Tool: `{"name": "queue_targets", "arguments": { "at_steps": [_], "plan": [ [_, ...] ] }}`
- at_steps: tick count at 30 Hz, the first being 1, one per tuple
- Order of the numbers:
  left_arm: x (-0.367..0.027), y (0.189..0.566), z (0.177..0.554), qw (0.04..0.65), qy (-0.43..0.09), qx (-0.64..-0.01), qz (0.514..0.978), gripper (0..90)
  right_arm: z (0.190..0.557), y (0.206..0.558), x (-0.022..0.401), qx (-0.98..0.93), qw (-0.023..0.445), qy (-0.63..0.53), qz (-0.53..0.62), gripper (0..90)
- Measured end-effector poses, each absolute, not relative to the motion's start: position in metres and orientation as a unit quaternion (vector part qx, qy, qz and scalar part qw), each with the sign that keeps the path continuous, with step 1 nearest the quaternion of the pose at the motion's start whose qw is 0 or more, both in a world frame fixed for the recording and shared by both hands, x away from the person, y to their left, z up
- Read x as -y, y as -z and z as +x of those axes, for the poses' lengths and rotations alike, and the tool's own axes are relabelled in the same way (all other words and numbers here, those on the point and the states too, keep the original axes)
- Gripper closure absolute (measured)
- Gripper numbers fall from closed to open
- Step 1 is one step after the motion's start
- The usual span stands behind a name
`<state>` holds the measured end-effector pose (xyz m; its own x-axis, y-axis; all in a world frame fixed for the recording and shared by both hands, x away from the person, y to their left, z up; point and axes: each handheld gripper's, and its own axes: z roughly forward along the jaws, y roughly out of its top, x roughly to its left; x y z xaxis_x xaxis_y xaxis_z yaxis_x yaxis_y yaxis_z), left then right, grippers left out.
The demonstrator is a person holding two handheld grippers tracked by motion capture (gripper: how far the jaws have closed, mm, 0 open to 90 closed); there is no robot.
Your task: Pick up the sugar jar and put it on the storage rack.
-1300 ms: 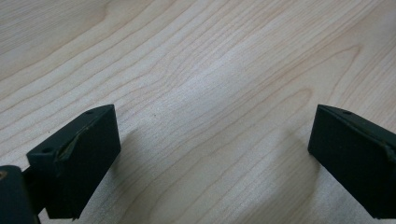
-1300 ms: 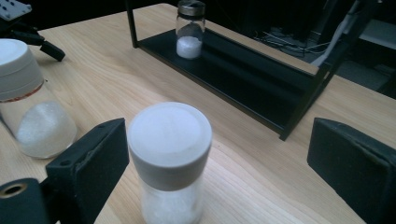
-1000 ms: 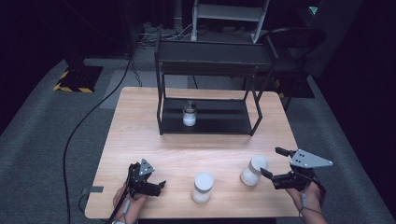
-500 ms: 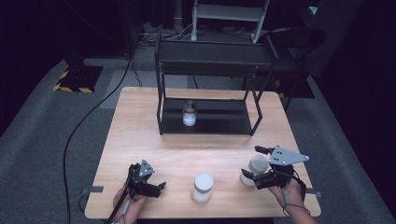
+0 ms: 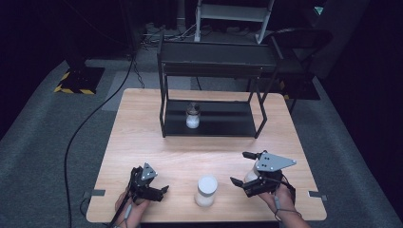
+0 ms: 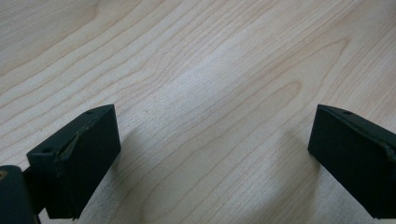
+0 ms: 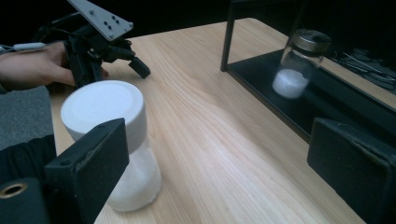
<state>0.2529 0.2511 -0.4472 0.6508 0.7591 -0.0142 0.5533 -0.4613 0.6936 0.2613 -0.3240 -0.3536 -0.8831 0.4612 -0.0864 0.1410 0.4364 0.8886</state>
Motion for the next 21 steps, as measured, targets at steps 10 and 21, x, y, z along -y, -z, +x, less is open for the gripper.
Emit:
{"name": "queue_targets", "arguments": {
  "at_steps": [10, 21],
  "plan": [
    [-0.252, 0.447, 0.254, 0.343, -0.15, -0.387, 0.843, 2.3, 0.261, 0.357, 0.306, -0.832, 0.145, -0.512, 0.157, 5.3],
    [-0.252, 0.447, 0.254, 0.343, -0.15, -0.387, 0.843, 2.3, 0.266, 0.358, 0.286, -0.834, 0.129, -0.519, 0.137, 5.3]
  ]
}}
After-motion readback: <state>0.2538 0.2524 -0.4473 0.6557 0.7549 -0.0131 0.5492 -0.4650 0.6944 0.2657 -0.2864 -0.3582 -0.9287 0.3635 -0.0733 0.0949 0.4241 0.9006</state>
